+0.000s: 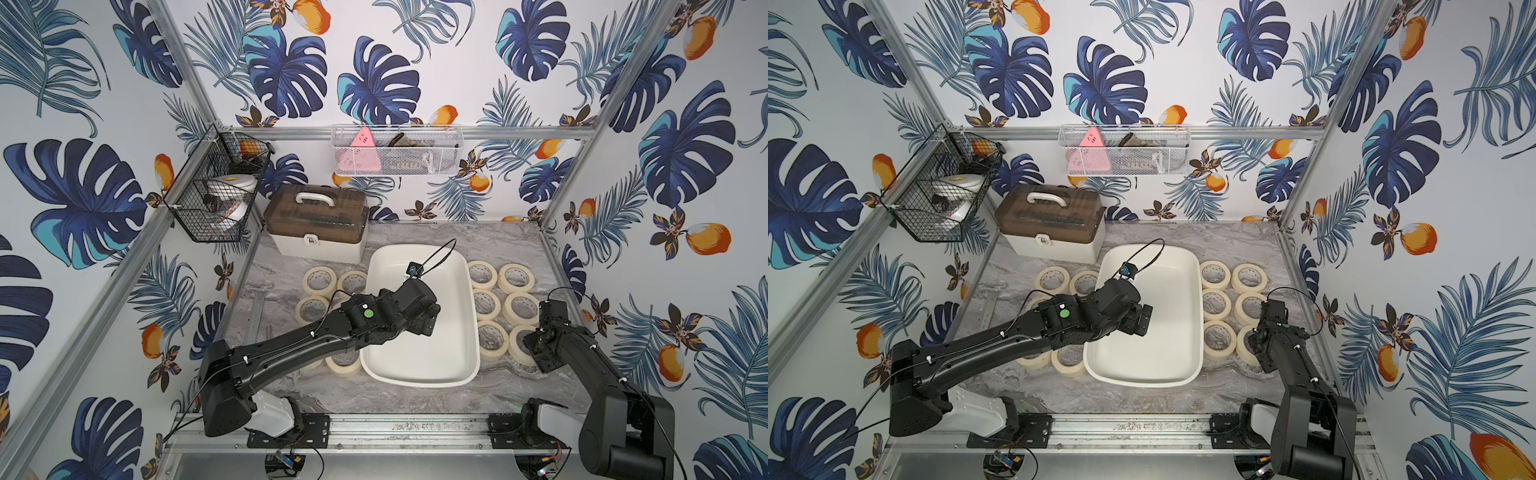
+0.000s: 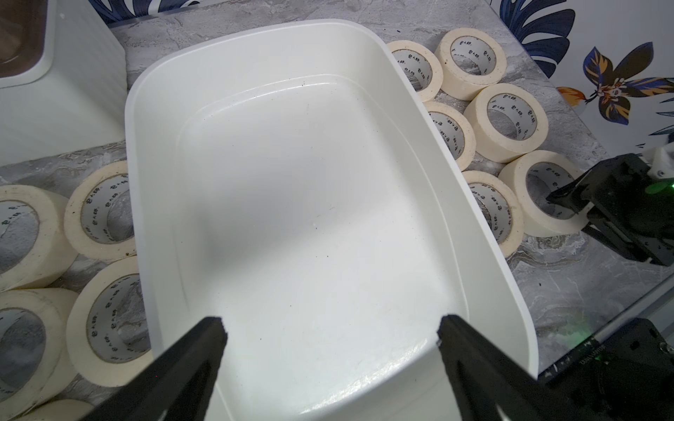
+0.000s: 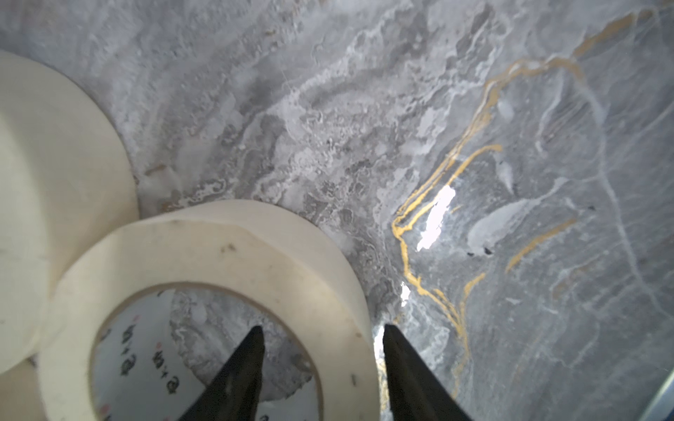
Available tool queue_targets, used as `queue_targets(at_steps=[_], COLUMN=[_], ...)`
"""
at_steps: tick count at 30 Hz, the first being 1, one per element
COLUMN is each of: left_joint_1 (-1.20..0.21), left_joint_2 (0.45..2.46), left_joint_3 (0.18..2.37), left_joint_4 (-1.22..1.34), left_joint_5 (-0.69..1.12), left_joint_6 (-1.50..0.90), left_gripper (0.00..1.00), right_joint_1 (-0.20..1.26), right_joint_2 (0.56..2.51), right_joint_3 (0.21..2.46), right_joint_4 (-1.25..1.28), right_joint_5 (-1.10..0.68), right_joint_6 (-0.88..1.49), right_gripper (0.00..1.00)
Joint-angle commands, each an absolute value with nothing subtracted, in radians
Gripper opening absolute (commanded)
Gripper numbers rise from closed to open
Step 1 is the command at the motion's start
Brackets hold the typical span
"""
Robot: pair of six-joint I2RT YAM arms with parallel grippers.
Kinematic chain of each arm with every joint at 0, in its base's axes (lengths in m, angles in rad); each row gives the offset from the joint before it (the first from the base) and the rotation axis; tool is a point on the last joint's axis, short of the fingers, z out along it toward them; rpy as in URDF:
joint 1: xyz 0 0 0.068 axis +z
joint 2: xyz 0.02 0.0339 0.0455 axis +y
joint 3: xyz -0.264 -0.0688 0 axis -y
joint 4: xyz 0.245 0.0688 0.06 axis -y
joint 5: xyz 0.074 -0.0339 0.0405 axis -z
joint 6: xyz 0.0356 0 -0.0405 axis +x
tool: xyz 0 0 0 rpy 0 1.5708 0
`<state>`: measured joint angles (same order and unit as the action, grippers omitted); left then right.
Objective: Take out the art tape in the storage box
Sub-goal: Place the art tape at the center of the board.
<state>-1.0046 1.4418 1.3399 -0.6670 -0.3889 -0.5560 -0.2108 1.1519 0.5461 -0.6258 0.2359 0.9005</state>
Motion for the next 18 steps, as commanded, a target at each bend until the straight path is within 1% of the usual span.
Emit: queue_targets(at_steps=[1,3,6,8,12,14,16,18], left_joint_1=[-1.002,-0.999,-0.982,-0.959,-0.908,-0.87,-0.814,-0.761], left_joint_2=[1.434,1.431,1.418,1.403,1.361,1.336,1.313,1.29], left_joint_3=[1.337,1.34,1.341,1.332,1.285,1.243,1.199,1.151], left_joint_4=[-0.667,-0.672,-0.672,-0.655,-0.581,-0.519,-0.463,-0.402], left_joint_5=[-0.409,-0.422,-0.447,-0.461,-0.512,-0.544,-0.587,-0.627], left_joint_6=[-0.563,-0.559,-0.547,-0.537,-0.482,-0.444,-0.421,-0.396], left_gripper=[0.99,0.99,0.99,0.99,0.99,0.99,0.99,0.99], right_joint_1=[-0.212,-0.212,-0.21,-0.21,-0.21,-0.209,-0.208,-0.206], right_joint_2=[1.126,1.11,1.074,1.041,0.987,0.982,1.001,1.018], right_joint_3=[0.569,0.604,0.682,0.727,0.782,0.804,0.825,0.833], right_joint_4=[-0.639,-0.677,-0.748,-0.773,-0.773,-0.756,-0.719,-0.658], right_joint_5=[0.266,0.276,0.27,0.243,0.199,0.164,0.08,-0.014], right_joint_6=[0.861,0.837,0.785,0.746,0.677,0.641,0.582,0.524], right_gripper=[0.59,0.6,0.71,0.81,0.9,0.94,0.99,1.0])
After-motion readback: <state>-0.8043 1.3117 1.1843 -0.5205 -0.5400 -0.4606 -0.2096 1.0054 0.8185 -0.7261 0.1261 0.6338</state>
